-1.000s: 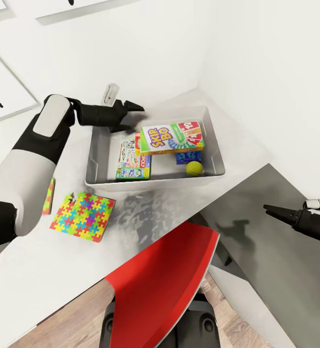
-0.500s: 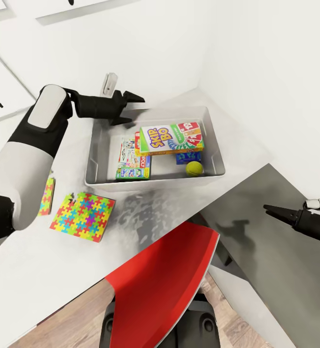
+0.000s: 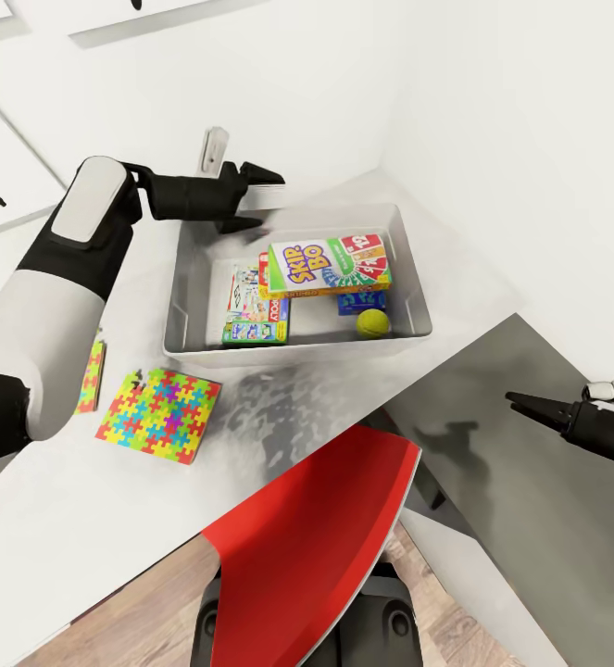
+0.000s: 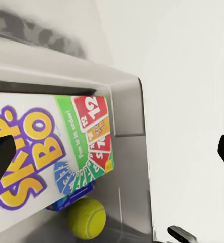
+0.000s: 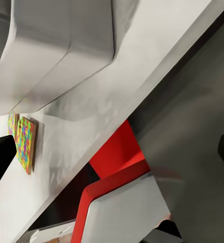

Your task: Put all the toys in the child's room - the three board games (two on the bed and one on the table), the two jigsaw puzzles on the table, and the tennis ball on the table - inside the toy box on the table in the child's room.

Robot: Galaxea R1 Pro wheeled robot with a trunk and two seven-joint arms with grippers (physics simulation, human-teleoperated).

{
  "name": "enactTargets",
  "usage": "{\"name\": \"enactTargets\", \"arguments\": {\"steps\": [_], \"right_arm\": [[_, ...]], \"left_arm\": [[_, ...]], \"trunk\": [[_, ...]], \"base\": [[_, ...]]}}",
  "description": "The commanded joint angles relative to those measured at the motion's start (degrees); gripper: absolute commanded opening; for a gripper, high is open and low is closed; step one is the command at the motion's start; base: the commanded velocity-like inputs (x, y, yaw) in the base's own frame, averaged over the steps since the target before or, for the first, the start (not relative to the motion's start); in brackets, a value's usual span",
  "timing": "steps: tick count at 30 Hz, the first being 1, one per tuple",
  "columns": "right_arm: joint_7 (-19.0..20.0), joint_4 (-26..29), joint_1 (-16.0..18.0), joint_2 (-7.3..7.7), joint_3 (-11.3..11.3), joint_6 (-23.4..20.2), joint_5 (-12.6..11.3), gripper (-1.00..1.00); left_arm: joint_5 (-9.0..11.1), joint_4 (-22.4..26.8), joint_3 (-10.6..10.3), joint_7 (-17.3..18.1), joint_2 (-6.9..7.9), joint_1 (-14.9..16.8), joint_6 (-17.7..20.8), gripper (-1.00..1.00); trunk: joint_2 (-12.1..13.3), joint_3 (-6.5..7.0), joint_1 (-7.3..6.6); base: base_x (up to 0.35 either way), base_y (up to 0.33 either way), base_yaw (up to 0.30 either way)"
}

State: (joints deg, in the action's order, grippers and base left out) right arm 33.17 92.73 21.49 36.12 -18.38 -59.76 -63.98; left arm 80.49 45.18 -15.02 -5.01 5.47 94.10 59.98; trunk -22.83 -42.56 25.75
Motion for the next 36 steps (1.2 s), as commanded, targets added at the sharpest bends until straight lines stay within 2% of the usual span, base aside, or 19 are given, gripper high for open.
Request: {"name": "enactTargets", "arguments": {"steps": [1, 3, 11, 25, 36], "right_arm": [[0.41, -0.01, 0.05, 0.01, -0.05, -0.24, 0.35, 1.0], [0.41, -0.01, 0.05, 0.01, -0.14, -0.24, 0.35, 1.0], [0.47, -0.01, 0.05, 0.17, -0.36, -0.24, 0.36, 1.0], [0.42, -0.02, 0.05, 0.09, -0.25, -0.24, 0.39, 1.0], [0.41, -0.01, 0.05, 0.02, 0.06, -0.24, 0.43, 1.0]], "left_arm": [[0.57, 0.05, -0.18, -0.53, 0.06, 0.04, 0.02, 1.0], [1.63, 0.97, -0.2, -0.53, -0.1, 0.04, 0.02, 1.0], [3.04, 2.61, -0.25, -0.53, -0.43, -0.03, 0.02, 1.0], [3.73, 4.66, -0.3, -0.53, -0.91, -0.28, 0.02, 1.0], [3.79, 5.31, -0.28, -0.53, -1.04, -0.49, 0.02, 1.0]], "trunk": [[-0.09, -0.07, 0.03], [-0.09, -0.07, 0.03], [-0.09, -0.07, 0.03], [-0.09, -0.07, 0.03], [-0.09, -0.07, 0.03]], "base": [[-0.006, 0.0, 0.0], [-0.043, 0.0, 0.0], [-0.161, 0.0, 0.0], [-0.27, 0.0, 0.0], [-0.095, 0.0, 0.0]]}}
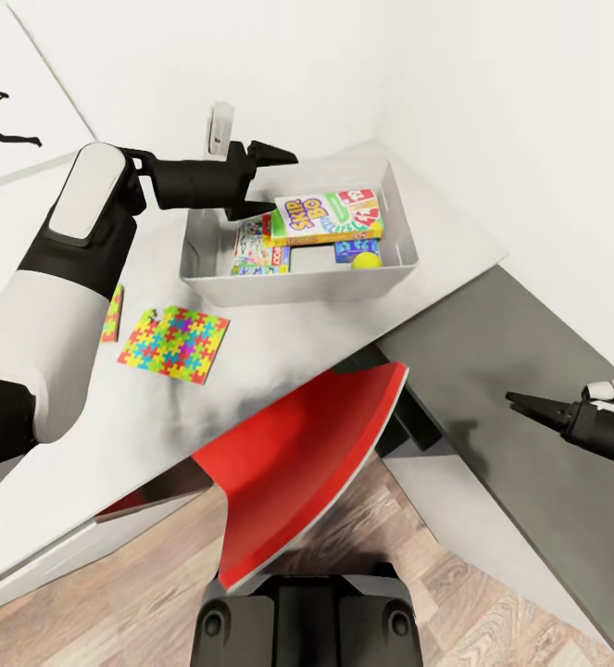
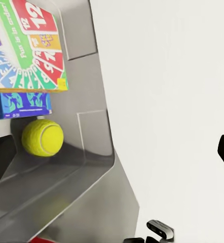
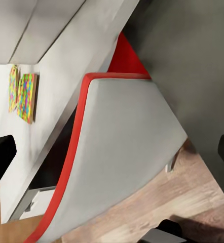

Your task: Put all the toys in the child's room - the three board games (two on the bed and one on the table), the two jigsaw puzzles on the table, and the tennis ball on the table - inside the toy box on the table in the child's room.

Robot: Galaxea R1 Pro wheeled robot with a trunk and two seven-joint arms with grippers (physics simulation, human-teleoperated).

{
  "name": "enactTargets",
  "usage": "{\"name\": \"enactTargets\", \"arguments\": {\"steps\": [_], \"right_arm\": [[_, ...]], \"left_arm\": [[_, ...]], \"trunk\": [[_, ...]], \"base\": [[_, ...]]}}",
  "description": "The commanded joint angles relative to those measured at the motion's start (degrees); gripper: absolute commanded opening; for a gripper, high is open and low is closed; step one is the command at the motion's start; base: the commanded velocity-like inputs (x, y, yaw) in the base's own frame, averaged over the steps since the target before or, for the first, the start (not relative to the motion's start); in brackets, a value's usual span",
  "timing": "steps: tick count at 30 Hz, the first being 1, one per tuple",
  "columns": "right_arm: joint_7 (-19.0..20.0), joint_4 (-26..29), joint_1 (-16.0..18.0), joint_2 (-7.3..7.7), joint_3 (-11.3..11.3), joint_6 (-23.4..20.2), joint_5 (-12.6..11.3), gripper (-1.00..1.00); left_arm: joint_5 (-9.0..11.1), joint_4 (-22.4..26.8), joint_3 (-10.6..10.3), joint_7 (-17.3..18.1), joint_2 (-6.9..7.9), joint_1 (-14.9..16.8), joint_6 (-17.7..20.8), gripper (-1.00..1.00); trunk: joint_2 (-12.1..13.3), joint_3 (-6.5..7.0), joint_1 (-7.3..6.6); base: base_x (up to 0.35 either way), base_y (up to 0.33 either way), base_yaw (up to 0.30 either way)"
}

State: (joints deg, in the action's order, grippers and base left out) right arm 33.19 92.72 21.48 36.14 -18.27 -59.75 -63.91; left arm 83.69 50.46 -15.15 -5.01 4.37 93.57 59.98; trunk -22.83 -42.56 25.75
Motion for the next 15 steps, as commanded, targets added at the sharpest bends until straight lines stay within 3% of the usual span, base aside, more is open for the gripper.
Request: {"name": "enactTargets", "arguments": {"steps": [1, 9, 15], "right_arm": [[0.39, 0.0, 0.05, 0.0, -0.05, -0.25, 0.36, 1.0], [0.35, 0.0, 0.05, 0.01, 0.03, -0.25, 0.37, 1.0], [0.36, 0.0, 0.05, 0.12, -0.16, -0.25, 0.37, 1.0]], "left_arm": [[0.59, 0.04, -0.15, -0.53, 0.06, 0.04, 0.02, 1.0], [0.71, 0.62, -0.11, -0.53, 0.14, -0.02, 0.02, 1.0], [0.75, 1.31, -0.08, -0.53, 0.62, -0.04, 0.02, 1.0]], "trunk": [[-0.09, -0.07, 0.03], [-0.09, -0.07, 0.03], [-0.09, -0.07, 0.03]], "base": [[-0.042, 0.0, 0.0], [-0.021, 0.0, 0.034], [-0.008, 0.0, 0.174]]}}
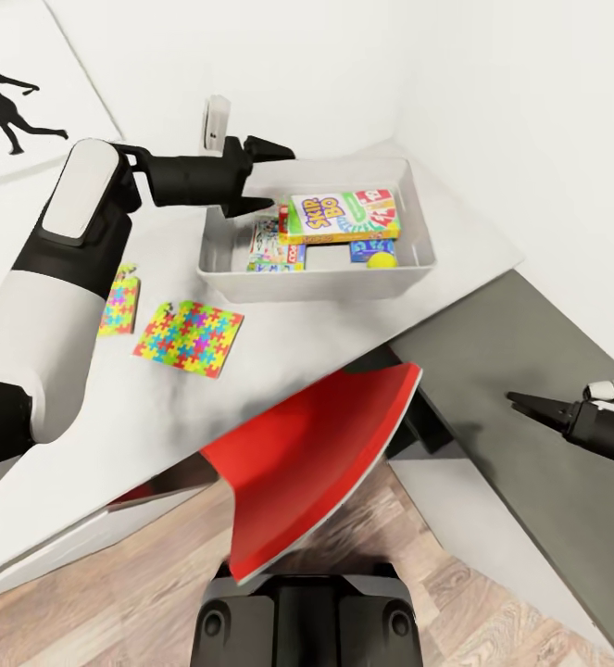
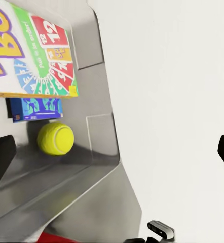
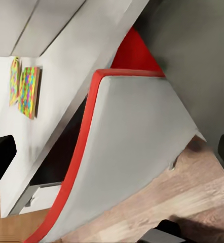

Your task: Put all the toys in the child's room - the three board games (two on the bed and one on the table), the two jigsaw puzzles on the table, and the tennis ball on the table - inside the toy box on the table in the child's room.

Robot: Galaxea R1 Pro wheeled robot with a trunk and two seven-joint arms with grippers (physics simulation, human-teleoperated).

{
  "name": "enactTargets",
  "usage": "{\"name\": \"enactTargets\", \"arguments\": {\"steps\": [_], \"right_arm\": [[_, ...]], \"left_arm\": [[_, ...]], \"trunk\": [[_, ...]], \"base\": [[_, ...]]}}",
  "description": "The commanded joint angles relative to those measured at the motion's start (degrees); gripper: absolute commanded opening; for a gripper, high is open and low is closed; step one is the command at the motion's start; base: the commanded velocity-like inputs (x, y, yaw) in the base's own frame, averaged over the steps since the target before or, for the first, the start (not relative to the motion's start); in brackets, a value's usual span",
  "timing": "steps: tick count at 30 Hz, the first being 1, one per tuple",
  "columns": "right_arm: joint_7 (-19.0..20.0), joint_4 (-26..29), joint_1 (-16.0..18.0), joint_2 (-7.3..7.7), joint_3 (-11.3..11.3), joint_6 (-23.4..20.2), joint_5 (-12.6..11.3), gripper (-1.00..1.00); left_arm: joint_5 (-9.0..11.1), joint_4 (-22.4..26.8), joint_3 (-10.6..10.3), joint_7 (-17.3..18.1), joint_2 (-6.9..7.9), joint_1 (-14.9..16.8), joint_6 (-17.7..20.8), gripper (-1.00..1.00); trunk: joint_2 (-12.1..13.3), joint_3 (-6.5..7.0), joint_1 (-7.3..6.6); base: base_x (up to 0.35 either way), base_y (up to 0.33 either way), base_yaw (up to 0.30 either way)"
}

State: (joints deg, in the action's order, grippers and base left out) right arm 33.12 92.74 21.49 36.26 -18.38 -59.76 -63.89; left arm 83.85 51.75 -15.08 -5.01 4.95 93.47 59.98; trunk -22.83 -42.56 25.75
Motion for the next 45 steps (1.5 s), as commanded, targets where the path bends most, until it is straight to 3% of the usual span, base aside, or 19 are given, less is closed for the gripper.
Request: {"name": "enactTargets", "arguments": {"steps": [1, 8, 16, 18, 19, 21, 22, 24, 25, 27, 28, 30, 33, 38, 45], "right_arm": [[0.43, -0.01, 0.04, 0.1, -0.2, -0.24, 0.36, 1.0], [0.44, -0.01, 0.67, 0.77, -1.03, -0.24, 0.36, 1.0], [0.49, -0.01, 5.43, 2.38, -2.24, -0.24, 0.27, 1.0], [0.46, -0.01, 8.32, 2.79, -2.42, -0.24, 0.23, 1.0], [0.46, -0.01, 8.32, 2.79, -2.42, -0.24, 0.23, 1.0], [0.41, -0.01, 11.19, 3.2, -2.53, -0.24, 0.21, 1.0], [0.41, -0.01, 11.19, 3.2, -2.53, -0.24, 0.21, 1.0], [0.3, -0.01, 14.03, 3.55, -2.58, -0.24, 0.15, 1.0], [0.3, -0.01, 14.03, 3.55, -2.58, -0.24, 0.15, 1.0], [0.16, -0.01, 17.06, 3.94, -2.55, -0.24, 0.09, 1.0], [0.16, -0.01, 17.06, 3.94, -2.55, -0.24, 0.09, 1.0], [-0.07, -0.01, 19.97, 4.35, -2.5, -0.24, 0.06, 1.0], [-0.39, -0.01, 21.29, 4.51, -2.44, -0.24, 0.04, 1.0], [-4.01, -0.01, 25.44, 4.92, -2.0, -0.24, 0.03, 1.0], [-11.11, -0.01, 30.0, 5.14, -1.3, -0.24, 0.0, 1.0]], "left_arm": [[0.61, 0.28, -0.12, -0.53, 0.21, 0.03, 0.02, 1.0], [0.98, 1.3, 0.07, -0.53, 1.26, -0.03, 0.02, 1.0], [3.34, 2.59, 0.19, -0.53, 3.23, -0.62, 0.02, 1.0], [4.54, 3.58, 0.27, -0.53, 4.61, -1.6, 0.02, 1.0], [4.54, 3.58, 0.27, -0.53, 4.61, -1.6, 0.02, 1.0], [5.9, 4.78, 0.35, -0.53, 6.28, -2.63, 0.02, 1.0], [5.9, 4.78, 0.35, -0.53, 6.28, -2.63, 0.02, 1.0], [7.25, 6.31, 0.37, -0.53, 8.37, -3.56, 0.02, 1.0], [7.25, 6.31, 0.37, -0.53, 8.37, -3.56, 0.02, 1.0], [8.47, 7.88, 0.23, -0.53, 10.66, -4.4, 0.02, 1.0], [8.47, 7.88, 0.23, -0.53, 10.66, -4.4, 0.02, 1.0], [9.46, 9.2, 0.14, -0.53, 12.74, -5.25, 0.02, 1.0], [9.89, 9.81, 0.12, -0.53, 13.6, -5.68, 0.02, 1.0], [11.5, 11.65, 0.35, -0.53, 15.7, -7.67, 0.02, 1.0], [12.69, 12.57, 0.5, -0.53, 16.77, -9.21, 0.02, 1.0]], "trunk": [[-0.09, -0.07, 0.03], [-0.09, -0.07, 0.03], [-0.09, -0.07, 0.03], [-0.09, -0.07, 0.03], [-0.09, -0.07, 0.03], [-0.09, -0.07, 0.03], [-0.09, -0.07, 0.03], [-0.09, -0.07, 0.03], [-0.09, -0.07, 0.03], [-0.09, -0.07, 0.03], [-0.09, -0.07, 0.03], [-0.09, -0.07, 0.03], [-0.09, -0.07, 0.03], [-0.09, -0.07, 0.03], [-0.09, -0.06, 0.03]], "base": [[-0.004, 0.0, 0.224], [-0.003, 0.0, 0.253], [-0.001, 0.0, 0.279], [0.0, 0.0, 0.289], [0.0, 0.0, 0.29], [0.0, 0.0, 0.293], [0.0, 0.0, 0.293], [0.0, 0.0, 0.295], [0.0, 0.0, 0.296], [0.0, 0.0, 0.297], [0.0, 0.0, 0.297], [0.0, 0.0, 0.298], [0.0, 0.0, 0.298], [0.0, 0.0, 0.299], [0.0, 0.0, 0.3]]}}
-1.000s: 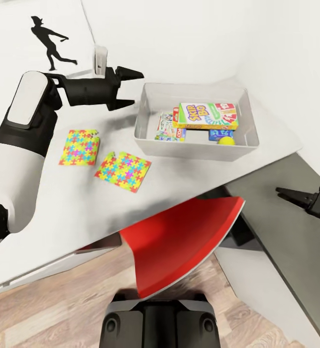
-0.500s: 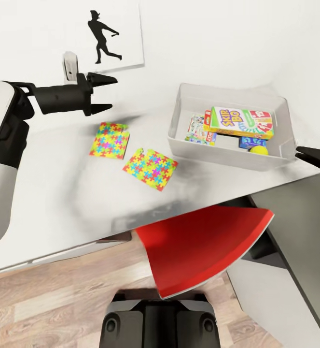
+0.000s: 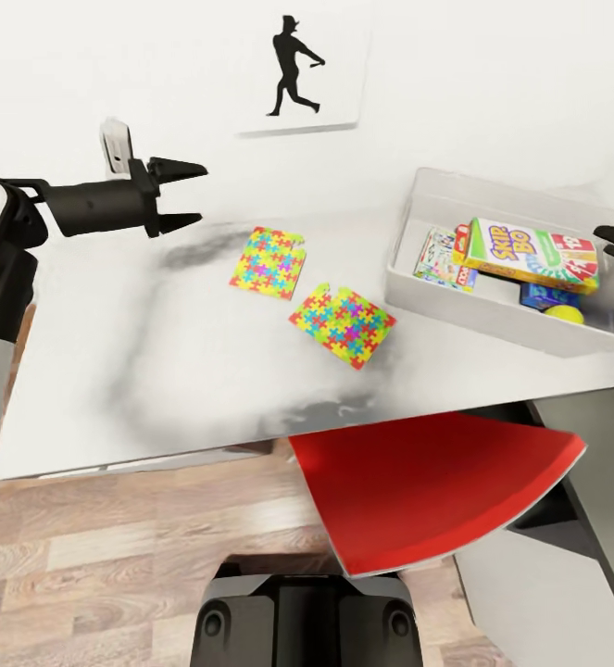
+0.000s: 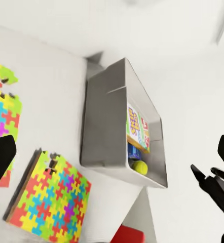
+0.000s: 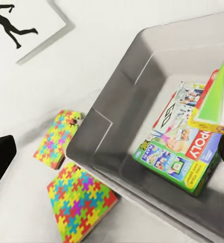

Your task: Put all the toys in the child's room - the three board games (two on the bed and one on the table), the two jigsaw puzzles on the table, and the tennis ball on the table - inside the toy box on the table in the child's room.

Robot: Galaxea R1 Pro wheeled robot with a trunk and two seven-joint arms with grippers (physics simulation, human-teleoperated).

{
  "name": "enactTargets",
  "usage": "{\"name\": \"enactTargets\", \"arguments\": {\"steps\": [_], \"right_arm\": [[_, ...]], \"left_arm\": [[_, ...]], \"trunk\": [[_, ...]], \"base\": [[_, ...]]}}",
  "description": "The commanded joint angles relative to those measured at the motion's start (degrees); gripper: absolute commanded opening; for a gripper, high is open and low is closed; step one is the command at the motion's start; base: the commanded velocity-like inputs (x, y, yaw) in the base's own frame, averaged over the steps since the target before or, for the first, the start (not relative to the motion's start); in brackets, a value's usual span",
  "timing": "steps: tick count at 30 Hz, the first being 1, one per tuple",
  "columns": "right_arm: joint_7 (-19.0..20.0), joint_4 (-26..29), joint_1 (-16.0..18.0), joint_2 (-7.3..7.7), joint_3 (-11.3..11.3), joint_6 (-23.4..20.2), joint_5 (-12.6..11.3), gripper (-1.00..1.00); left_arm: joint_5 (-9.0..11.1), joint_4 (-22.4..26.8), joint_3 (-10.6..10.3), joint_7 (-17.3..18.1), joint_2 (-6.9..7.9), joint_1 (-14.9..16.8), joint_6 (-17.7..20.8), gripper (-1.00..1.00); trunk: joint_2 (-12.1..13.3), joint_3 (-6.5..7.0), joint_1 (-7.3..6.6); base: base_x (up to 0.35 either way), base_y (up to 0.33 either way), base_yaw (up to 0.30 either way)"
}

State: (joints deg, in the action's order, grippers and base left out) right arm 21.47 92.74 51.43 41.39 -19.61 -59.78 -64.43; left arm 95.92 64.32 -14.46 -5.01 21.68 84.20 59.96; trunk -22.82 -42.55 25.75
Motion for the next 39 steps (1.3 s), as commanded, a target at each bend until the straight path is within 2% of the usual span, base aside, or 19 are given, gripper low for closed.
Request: {"name": "enactTargets", "arguments": {"steps": [1, 12, 15, 17, 18, 21, 22, 23, 24, 26, 27, 29, 30, 32, 35, 38, 39], "right_arm": [[-0.87, -0.02, 1.03, 0.05, 0.27, -0.22, 0.52, 1.0], [-8.35, -0.03, 6.59, 0.48, 2.49, -0.22, 0.46, 1.0], [-9.32, -0.07, 7.29, 0.49, 3.07, -0.22, 0.44, 1.0], [-11.51, -0.11, 8.66, 0.33, 4.83, -0.22, 0.38, 1.0], [-11.51, -0.11, 8.66, 0.33, 4.83, -0.22, 0.38, 1.0], [-15.46, -0.19, 10.9, -0.22, 8.59, -0.22, 0.28, 1.0], [-15.46, -0.19, 10.9, -0.22, 8.59, -0.22, 0.28, 1.0], [-16.8, -0.21, 11.67, -0.54, 10.0, -0.22, 0.26, 1.0], [-16.8, -0.21, 11.67, -0.54, 10.0, -0.22, 0.26, 1.0], [-19.55, -0.32, 13.22, -1.73, 12.91, -0.22, 0.23, 1.0], [-19.55, -0.32, 13.22, -1.73, 12.91, -0.22, 0.23, 1.0], [-22.34, -0.68, 14.76, -3.43, 15.46, -0.22, 0.22, 1.0], [-22.34, -0.68, 14.76, -3.43, 15.46, -0.22, 0.22, 1.0], [-24.97, -1.12, 16.24, -5.03, 17.27, -0.22, 0.2, 1.0], [-26.18, -1.34, 16.91, -5.69, 17.95, -0.22, 0.18, 1.0], [-29.33, -2.29, 18.83, -7.26, 19.32, -0.22, 0.14, 1.0], [-29.33, -2.29, 18.83, -7.26, 19.32, -0.22, 0.14, 1.0]], "left_arm": [[0.71, 0.09, -0.12, -0.53, 0.16, -0.09, 0.04, 1.0], [1.01, 0.38, -0.12, -0.53, 0.53, -0.63, 0.04, 1.0], [1.01, 0.39, -0.12, -0.54, 0.57, -0.71, 0.04, 1.0], [1.02, 0.43, -0.12, -0.57, 0.65, -1.15, 0.04, 1.0], [1.02, 0.43, -0.12, -0.57, 0.65, -1.15, 0.04, 1.0], [1.09, 0.6, -0.13, -0.58, 0.75, -2.26, 0.04, 1.0], [1.09, 0.6, -0.13, -0.58, 0.75, -2.26, 0.04, 1.0], [1.12, 0.67, -0.13, -0.58, 0.79, -2.6, 0.04, 1.0], [1.12, 0.67, -0.13, -0.58, 0.79, -2.6, 0.04, 1.0], [1.11, 0.82, -0.14, -0.59, 0.88, -3.15, 0.04, 1.0], [1.11, 0.82, -0.14, -0.59, 0.88, -3.15, 0.04, 1.0], [1.13, 0.91, -0.15, -0.58, 1.0, -3.55, 0.04, 1.0], [1.13, 0.91, -0.15, -0.58, 1.0, -3.55, 0.04, 1.0], [1.16, 1.03, -0.14, -0.56, 1.24, -3.82, 0.04, 1.0], [1.18, 1.15, -0.14, -0.56, 1.47, -3.95, 0.04, 1.0], [1.25, 1.78, -0.12, -0.54, 2.66, -4.68, 0.04, 1.0], [1.25, 1.78, -0.12, -0.54, 2.66, -4.68, 0.04, 1.0]], "trunk": [[-0.09, -0.06, 0.03], [-0.09, 0.25, 0.03], [-0.09, 0.38, 0.03], [-0.09, 0.47, 0.03], [-0.09, 0.52, 0.03], [-0.09, 0.66, 0.03], [-0.09, 0.71, 0.03], [-0.09, 0.76, 0.03], [-0.09, 0.81, 0.03], [-0.09, 0.91, 0.03], [-0.09, 0.96, 0.03], [-0.09, 1.06, 0.03], [-0.09, 1.11, 0.03], [-0.09, 1.21, 0.03], [-0.09, 1.37, 0.03], [-0.09, 1.53, 0.03], [-0.09, 1.58, 0.03]], "base": [[0.0, 0.0, 0.299], [0.0, 0.0, 0.285], [0.0, 0.0, 0.272], [0.0, 0.0, 0.269], [0.0, 0.0, 0.269], [0.0, 0.0, 0.267], [0.0, 0.0, 0.267], [0.0, 0.0, 0.266], [0.0, 0.0, 0.266], [0.0, 0.0, 0.266], [0.0, 0.0, 0.265], [0.0, 0.0, 0.265], [0.0, 0.0, 0.264], [0.0, 0.0, 0.263], [0.0, 0.0, 0.263], [0.0, 0.0, 0.262], [0.0, 0.0, 0.262]]}}
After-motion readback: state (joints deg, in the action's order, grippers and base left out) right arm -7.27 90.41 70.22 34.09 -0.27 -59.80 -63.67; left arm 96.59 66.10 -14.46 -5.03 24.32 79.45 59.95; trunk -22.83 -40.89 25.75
